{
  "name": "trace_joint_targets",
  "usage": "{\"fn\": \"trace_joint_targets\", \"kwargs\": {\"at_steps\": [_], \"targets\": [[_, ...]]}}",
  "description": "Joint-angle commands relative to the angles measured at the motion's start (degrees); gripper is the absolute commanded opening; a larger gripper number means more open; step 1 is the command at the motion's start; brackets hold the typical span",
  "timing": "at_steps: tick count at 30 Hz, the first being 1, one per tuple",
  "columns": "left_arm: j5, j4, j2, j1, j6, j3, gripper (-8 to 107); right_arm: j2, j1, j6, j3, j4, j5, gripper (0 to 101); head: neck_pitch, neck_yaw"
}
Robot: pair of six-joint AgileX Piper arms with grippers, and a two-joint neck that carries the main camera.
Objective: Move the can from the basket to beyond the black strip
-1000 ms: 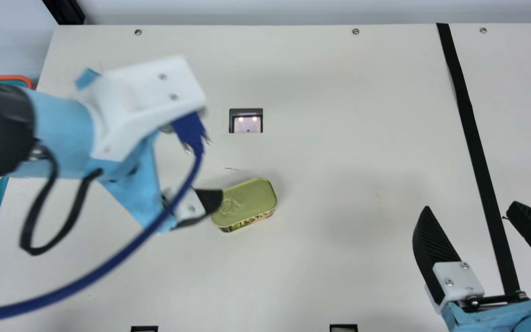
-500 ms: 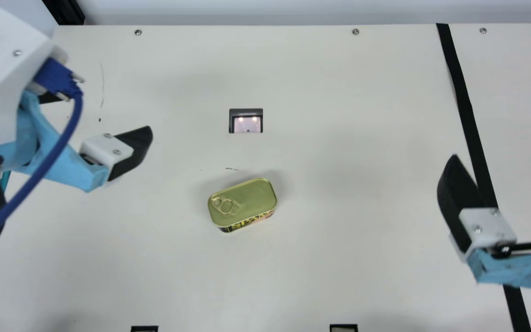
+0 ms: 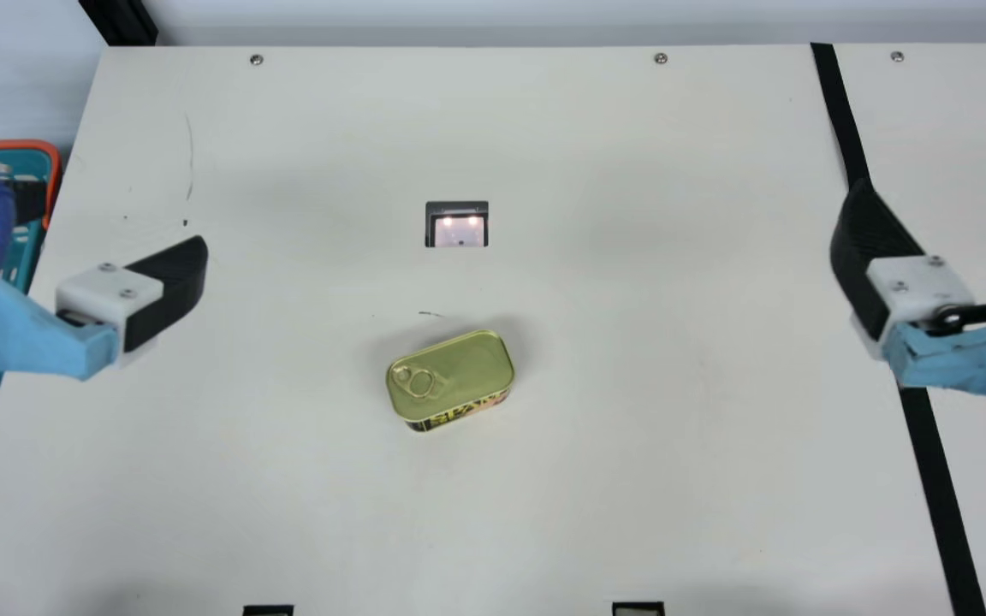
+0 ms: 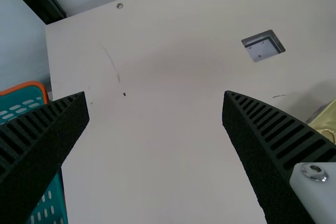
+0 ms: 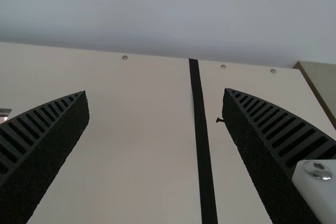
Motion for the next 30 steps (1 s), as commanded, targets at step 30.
{"fn": "trace_joint_targets", "kwargs": {"at_steps": [30], "targets": [[0.0,0.0,0.0,0.0,0.0,0.0,90,19.0,-8.4,-35.1,-9.6,44.8,20.1,101,-0.1,-0.1]]}}
